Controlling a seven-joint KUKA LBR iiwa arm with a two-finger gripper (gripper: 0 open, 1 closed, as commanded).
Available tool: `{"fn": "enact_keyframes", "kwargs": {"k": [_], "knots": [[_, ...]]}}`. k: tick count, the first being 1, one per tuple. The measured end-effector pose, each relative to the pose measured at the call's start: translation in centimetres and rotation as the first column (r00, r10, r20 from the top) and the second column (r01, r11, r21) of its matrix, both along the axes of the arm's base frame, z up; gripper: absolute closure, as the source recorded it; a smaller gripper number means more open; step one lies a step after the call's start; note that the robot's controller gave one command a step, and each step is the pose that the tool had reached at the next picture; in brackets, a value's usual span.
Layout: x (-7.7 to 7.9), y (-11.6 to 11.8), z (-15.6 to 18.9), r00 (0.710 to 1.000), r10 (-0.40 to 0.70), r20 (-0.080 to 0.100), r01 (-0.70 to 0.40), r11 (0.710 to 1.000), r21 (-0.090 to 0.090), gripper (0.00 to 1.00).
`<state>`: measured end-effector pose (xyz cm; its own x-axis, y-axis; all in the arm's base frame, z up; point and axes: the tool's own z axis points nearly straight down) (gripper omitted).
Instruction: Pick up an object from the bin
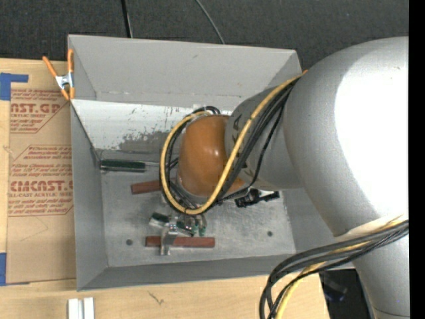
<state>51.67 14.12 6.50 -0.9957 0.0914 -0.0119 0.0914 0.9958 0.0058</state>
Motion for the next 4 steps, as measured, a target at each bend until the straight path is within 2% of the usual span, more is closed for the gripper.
{"fn": "enact_keyframes", "kwargs": {"k": [1, 2, 3, 4], "knots": [[-1.3, -0.8, 1.0, 0.998, 0.07, 0.006, -0.07, 0.998, 0.0, 0.0], [0.2, 0.0, 0.4, 1.0, 0.0, -0.012, 0.0, 1.0, -0.005, 0.0], [-1.0, -0.7, 1.2, 0.998, 0.07, 0.0, -0.07, 0.998, -0.002, 1.0], [-1.0, -0.7, 1.2, 0.998, 0.07, 0.0, -0.07, 0.998, -0.002, 1.0]]}}
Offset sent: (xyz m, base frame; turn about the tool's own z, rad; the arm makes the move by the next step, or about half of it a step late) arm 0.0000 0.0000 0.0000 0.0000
